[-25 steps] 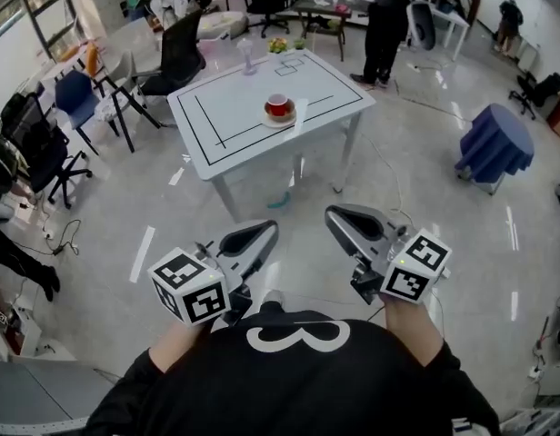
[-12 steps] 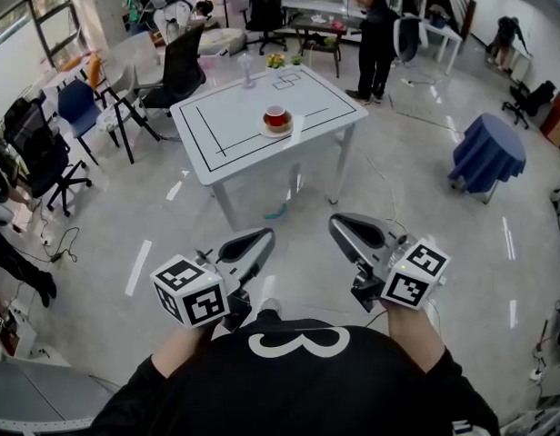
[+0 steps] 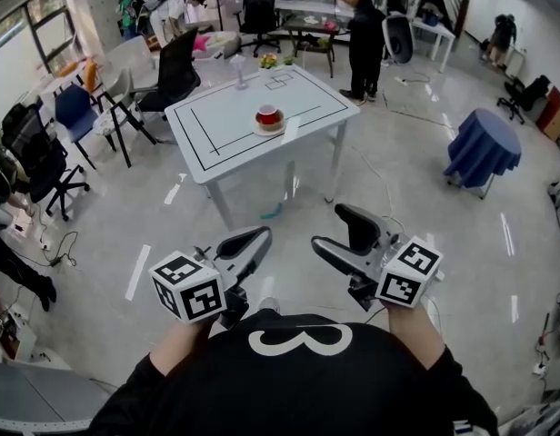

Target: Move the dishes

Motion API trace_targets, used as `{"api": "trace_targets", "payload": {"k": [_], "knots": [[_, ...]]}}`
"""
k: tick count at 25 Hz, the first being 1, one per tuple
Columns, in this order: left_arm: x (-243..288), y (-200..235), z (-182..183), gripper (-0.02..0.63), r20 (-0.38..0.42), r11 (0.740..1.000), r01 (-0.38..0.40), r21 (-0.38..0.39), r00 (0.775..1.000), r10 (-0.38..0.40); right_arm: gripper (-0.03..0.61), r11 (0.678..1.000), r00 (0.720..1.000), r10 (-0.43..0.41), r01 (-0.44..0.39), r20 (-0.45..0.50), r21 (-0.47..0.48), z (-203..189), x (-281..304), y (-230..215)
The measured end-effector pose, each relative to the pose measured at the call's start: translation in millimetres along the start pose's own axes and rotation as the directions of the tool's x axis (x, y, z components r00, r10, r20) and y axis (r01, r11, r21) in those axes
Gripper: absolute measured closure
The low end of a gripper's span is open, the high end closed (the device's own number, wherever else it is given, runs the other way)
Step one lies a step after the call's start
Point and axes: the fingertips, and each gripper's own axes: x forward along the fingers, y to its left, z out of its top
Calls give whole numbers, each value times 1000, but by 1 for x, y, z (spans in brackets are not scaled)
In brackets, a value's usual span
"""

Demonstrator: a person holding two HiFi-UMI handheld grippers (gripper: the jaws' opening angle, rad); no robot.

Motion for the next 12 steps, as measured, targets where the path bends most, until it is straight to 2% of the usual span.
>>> {"api": "trace_targets", "payload": {"k": [4, 12], "knots": [[2, 7, -2, 611, -7, 1000, -13, -6, 1000, 13, 199, 999, 1000, -23, 22, -18, -45, -5, -2, -10], [12, 42, -1, 611, -16, 999, -41, -23, 999, 41, 176, 999, 999, -41, 40, -12, -33, 0, 16, -46]]}}
